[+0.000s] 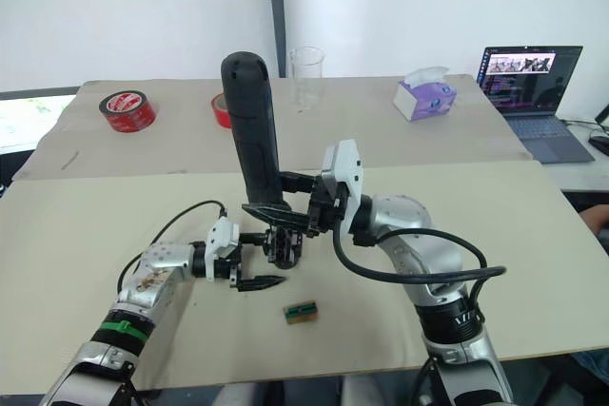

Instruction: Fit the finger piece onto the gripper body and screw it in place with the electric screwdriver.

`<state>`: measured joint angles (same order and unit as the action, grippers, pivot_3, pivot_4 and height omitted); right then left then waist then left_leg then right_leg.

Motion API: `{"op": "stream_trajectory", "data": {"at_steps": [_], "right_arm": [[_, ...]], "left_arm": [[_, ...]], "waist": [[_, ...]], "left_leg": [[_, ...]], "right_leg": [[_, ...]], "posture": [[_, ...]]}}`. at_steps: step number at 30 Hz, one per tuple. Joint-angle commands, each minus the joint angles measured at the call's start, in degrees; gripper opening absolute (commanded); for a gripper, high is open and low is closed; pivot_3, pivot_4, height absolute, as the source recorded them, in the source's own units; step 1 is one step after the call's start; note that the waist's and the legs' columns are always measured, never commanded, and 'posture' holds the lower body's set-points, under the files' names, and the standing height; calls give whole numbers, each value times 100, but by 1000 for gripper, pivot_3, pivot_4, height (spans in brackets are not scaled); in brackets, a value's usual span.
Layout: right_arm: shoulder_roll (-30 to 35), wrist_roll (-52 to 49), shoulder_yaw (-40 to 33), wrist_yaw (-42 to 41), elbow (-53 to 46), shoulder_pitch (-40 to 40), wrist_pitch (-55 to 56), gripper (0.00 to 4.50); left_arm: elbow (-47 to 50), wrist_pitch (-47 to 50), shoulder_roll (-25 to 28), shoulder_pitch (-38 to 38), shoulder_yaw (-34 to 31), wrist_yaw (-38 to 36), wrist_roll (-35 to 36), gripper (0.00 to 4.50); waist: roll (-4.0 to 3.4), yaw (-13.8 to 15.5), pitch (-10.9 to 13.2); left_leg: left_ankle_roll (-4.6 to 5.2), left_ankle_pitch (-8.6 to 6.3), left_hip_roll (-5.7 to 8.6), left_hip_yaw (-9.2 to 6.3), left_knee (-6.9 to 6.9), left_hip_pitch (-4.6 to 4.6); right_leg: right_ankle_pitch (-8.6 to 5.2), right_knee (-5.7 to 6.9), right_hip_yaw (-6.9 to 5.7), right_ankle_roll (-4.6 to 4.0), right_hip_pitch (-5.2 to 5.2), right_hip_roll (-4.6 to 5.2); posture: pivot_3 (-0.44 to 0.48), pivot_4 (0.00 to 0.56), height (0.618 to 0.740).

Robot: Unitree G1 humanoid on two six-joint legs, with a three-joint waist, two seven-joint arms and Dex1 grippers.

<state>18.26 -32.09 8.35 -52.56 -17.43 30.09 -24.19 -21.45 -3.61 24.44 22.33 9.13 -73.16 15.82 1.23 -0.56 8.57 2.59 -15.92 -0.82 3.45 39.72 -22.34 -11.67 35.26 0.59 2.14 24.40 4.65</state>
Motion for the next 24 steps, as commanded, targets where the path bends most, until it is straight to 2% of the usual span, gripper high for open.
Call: {"op": "stream_trajectory", "data": {"at_steps": [1,9,12,15,24], "right_arm": [[9,-31,-50,-16,-237,2,180,1933],[16,-14,-39,1,-239,-4,179,1933],[22,-4,-32,7,-249,-30,185,1933],[28,12,-24,9,-250,-62,202,1933],[44,136,91,45,-244,-137,253,1933]], "left_arm": [[-75,-123,-70,153,-27,0,-19,4500],[-221,-165,-146,224,-17,-27,-41,4500],[-242,-200,-141,214,1,-46,-74,3663],[-291,-320,-136,205,51,15,-200,2302],[-372,-445,-182,215,97,108,-367,2288]], "waist": [[0,1,0],[0,-5,0],[0,-5,0],[0,-4,0],[0,5,-1]], "left_leg": [[0,0,0,0,1,0],[0,0,0,-1,1,0],[0,0,0,-1,1,0],[0,0,0,-2,0,0],[0,0,0,-3,2,2]], "right_leg": [[0,0,0,0,0,0],[0,0,0,1,-1,0],[0,0,0,1,-1,0],[0,-1,0,1,-1,0],[1,-1,0,1,-6,1]], "posture": [[0,150,740],[0,150,740],[0,150,740],[0,150,740],[0,150,740]]}}
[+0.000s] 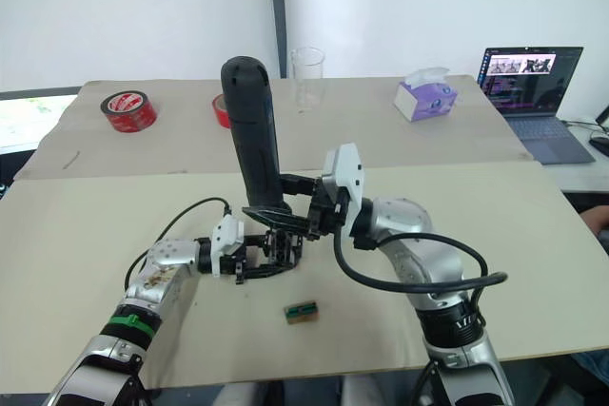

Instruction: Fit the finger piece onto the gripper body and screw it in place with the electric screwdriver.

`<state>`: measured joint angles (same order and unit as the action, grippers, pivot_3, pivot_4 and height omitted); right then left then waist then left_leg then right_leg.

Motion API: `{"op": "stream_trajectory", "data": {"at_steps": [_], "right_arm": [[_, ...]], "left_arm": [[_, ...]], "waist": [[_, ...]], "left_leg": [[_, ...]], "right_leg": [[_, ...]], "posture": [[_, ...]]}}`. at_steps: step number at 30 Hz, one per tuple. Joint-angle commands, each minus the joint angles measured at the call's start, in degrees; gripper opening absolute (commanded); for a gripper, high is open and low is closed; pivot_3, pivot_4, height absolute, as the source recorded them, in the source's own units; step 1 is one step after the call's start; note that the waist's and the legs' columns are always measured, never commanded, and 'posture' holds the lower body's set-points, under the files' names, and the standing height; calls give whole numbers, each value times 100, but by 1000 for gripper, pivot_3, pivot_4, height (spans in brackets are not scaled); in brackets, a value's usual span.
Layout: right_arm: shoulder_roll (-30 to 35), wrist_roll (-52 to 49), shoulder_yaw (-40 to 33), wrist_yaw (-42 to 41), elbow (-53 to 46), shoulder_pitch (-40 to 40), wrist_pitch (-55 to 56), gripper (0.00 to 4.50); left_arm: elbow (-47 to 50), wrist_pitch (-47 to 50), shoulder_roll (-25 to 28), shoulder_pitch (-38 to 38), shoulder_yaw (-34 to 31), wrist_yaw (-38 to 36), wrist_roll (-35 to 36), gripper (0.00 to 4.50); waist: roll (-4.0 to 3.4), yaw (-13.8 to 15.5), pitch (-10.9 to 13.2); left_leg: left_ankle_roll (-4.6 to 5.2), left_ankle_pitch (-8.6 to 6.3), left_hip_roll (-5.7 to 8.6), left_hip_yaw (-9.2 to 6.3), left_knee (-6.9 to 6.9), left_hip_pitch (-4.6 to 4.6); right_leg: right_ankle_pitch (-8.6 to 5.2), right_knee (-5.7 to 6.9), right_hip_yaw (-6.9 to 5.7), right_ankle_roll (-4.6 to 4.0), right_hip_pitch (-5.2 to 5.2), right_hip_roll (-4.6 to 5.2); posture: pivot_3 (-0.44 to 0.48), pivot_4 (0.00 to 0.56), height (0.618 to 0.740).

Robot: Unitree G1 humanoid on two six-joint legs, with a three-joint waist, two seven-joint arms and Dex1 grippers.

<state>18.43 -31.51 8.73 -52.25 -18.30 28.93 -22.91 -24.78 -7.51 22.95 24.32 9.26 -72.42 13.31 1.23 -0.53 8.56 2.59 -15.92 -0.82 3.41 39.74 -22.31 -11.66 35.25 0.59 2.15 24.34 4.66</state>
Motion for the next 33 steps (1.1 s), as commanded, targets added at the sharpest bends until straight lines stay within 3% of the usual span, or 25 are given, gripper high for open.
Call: {"op": "stream_trajectory", "data": {"at_steps": [1,33], "right_arm": [[44,111,73,16,-134,-33,115,1933],[176,631,644,38,1011,-32,-135,1933]], "left_arm": [[-33,-42,-33,15,78,48,-113,2288],[-209,207,-59,57,98,41,-114,2288]], "waist": [[0,2,0],[1,22,-104]], "left_leg": [[0,0,0,0,0,0],[0,0,-1,-1,-4,31]], "right_leg": [[0,0,0,0,0,0],[-1,-3,0,-1,-26,4]], "posture": [[0,150,740],[0,150,740]]}}
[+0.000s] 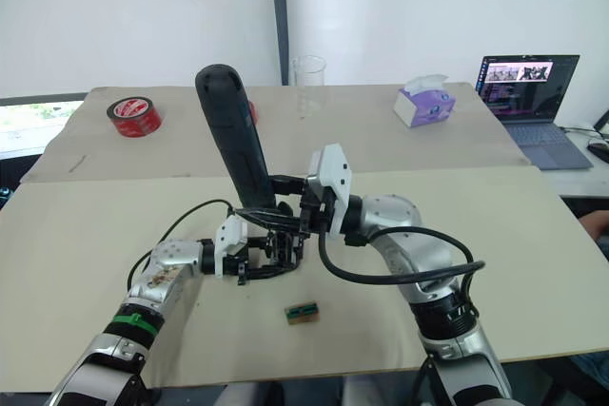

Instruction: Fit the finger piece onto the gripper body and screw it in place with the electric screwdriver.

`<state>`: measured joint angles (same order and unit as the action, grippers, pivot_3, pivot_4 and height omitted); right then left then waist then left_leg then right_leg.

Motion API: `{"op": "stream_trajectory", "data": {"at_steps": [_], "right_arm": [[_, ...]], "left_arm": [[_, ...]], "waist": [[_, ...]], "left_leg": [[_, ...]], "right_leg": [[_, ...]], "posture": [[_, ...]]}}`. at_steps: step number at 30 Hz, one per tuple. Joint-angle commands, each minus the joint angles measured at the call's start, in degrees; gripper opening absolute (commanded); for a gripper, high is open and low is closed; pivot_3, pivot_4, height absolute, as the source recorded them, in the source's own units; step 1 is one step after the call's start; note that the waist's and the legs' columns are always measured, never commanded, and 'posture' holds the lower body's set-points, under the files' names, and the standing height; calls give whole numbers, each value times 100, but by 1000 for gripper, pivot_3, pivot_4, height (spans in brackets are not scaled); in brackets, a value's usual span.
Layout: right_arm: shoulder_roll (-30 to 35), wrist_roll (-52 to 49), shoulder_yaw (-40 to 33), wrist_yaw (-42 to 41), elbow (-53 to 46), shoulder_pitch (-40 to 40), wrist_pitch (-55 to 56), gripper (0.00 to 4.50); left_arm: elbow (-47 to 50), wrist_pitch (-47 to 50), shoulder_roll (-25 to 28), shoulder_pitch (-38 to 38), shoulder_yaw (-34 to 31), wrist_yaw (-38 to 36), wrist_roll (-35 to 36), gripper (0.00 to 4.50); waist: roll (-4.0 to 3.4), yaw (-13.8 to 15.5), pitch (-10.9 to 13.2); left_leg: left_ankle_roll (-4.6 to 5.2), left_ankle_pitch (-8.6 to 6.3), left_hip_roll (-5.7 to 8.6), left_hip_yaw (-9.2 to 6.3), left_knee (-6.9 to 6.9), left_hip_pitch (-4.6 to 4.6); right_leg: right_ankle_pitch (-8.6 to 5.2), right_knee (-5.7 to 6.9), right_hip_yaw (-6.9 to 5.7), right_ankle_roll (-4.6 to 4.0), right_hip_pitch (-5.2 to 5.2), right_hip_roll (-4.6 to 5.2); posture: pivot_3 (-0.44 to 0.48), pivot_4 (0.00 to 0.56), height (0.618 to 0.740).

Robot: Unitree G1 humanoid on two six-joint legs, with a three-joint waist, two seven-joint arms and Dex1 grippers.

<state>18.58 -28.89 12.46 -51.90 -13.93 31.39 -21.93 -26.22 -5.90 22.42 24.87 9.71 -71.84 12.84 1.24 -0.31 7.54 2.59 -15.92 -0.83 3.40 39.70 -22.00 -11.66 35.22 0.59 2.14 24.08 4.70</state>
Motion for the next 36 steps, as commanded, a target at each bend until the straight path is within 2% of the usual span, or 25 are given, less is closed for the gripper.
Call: {"op": "stream_trajectory", "data": {"at_steps": [1,18,32,36], "right_arm": [[184,409,298,-18,598,-315,-197,1933],[385,601,645,-284,545,-531,205,1933],[286,523,439,-199,729,-388,216,1933],[144,194,155,-206,739,-157,195,1933]], "left_arm": [[-59,46,-4,-10,51,-15,-65,2288],[-19,75,27,-77,13,8,-56,2288],[0,70,9,-115,18,37,-71,2288],[-6,64,-4,-122,26,52,-80,2288]], "waist": [[0,0,-3],[-4,-2,-62],[-5,-5,-87],[-5,-5,-86]], "left_leg": [[0,0,0,0,0,0],[0,0,0,1,-10,5],[0,0,0,1,-28,15],[0,0,0,0,-29,14]], "right_leg": [[0,0,0,0,0,0],[-4,-8,-1,-6,0,7],[-14,-13,-4,-23,0,28],[-14,-14,-4,-23,1,34]], "posture": [[0,150,740],[0,150,740],[0,150,740],[0,150,740]]}}
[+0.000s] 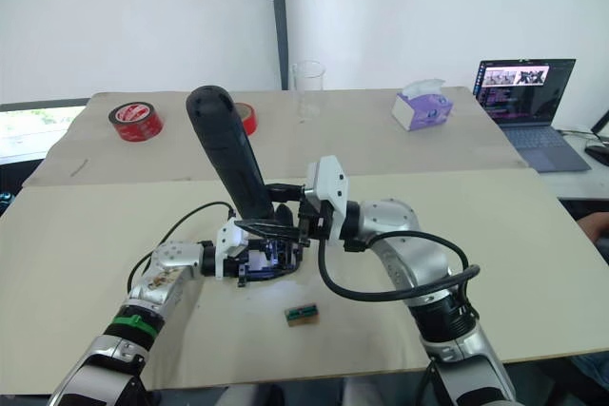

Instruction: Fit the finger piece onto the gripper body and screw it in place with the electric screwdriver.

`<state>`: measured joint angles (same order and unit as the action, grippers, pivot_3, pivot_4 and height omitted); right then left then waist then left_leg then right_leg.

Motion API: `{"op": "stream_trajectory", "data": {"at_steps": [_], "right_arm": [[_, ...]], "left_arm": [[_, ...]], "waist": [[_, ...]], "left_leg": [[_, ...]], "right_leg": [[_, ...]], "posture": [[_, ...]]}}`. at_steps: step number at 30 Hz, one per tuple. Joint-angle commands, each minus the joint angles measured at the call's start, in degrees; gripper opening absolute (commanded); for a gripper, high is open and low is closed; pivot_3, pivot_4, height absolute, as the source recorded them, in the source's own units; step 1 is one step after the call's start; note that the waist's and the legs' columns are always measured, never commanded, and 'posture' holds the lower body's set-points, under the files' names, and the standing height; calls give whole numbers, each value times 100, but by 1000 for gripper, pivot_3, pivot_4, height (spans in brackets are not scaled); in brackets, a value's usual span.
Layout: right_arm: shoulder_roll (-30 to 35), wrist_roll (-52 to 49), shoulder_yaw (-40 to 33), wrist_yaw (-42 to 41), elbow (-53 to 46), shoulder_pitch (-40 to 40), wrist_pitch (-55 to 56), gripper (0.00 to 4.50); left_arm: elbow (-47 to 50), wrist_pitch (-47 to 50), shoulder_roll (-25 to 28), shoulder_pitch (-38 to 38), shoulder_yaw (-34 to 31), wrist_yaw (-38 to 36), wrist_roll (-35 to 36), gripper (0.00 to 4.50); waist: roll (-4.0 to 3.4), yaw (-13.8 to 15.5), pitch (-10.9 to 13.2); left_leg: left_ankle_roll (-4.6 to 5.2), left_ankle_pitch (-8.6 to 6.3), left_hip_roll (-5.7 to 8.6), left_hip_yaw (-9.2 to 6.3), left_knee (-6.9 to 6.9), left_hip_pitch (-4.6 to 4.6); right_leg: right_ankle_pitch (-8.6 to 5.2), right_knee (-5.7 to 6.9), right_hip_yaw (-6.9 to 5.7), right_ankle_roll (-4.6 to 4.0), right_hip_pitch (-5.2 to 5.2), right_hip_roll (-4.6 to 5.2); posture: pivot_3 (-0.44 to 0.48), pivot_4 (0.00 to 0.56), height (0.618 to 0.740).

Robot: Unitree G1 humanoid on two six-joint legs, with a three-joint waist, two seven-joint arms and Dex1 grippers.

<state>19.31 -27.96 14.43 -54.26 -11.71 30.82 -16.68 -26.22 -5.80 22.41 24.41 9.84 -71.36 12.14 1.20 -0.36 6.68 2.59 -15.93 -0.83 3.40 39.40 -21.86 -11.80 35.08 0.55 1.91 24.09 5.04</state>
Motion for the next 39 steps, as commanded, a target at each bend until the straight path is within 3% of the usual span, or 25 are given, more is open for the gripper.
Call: {"op": "stream_trajectory", "data": {"at_steps": [1,10,22,24,27,32,39], "right_arm": [[17,-2,-137,53,513,-25,-354,1933],[-116,-881,-873,-335,137,707,-177,1933],[78,-1163,-1093,-532,-270,991,-388,1933],[107,-1299,-1155,-487,-426,1038,-502,1933],[228,-1767,-1362,-350,-884,1238,-854,1933],[832,-2250,-1892,-100,-1283,1107,-1384,1933],[2054,-1853,-3176,-191,-1542,-747,-1113,1933]], "left_arm": [[-6,55,-6,-76,15,6,-11,2288],[-99,95,-42,-78,85,50,-75,2288],[-251,197,7,-76,193,192,-225,2288],[-360,134,-12,-36,143,479,-328,3317],[-332,94,58,-81,60,378,-220,4478],[-73,-120,480,-365,-190,54,-24,4478],[957,-120,1544,-1336,-1072,-636,858,4478]], "waist": [[0,-1,0],[-7,10,48],[-12,30,84],[-13,32,85],[-22,31,91],[-17,-26,94],[-19,-80,105]], "left_leg": [[0,0,0,0,0,-2],[0,0,2,-4,0,-42],[1,1,5,-10,-1,-43],[1,1,5,-10,-1,-43],[1,1,4,-10,-1,-44],[0,1,-4,-15,-15,-42],[-4,3,-3,7,-92,-52]], "right_leg": [[0,0,0,0,1,6],[8,-6,-8,12,30,21],[13,-8,-17,12,27,44],[12,-8,-17,8,27,48],[14,-7,-17,11,29,49],[13,-11,-21,8,34,55],[-1,-7,-87,-21,97,138]], "posture": [[0,150,740],[0,150,740],[0,150,740],[0,150,740],[0,150,740],[0,150,740],[0,150,740]]}}
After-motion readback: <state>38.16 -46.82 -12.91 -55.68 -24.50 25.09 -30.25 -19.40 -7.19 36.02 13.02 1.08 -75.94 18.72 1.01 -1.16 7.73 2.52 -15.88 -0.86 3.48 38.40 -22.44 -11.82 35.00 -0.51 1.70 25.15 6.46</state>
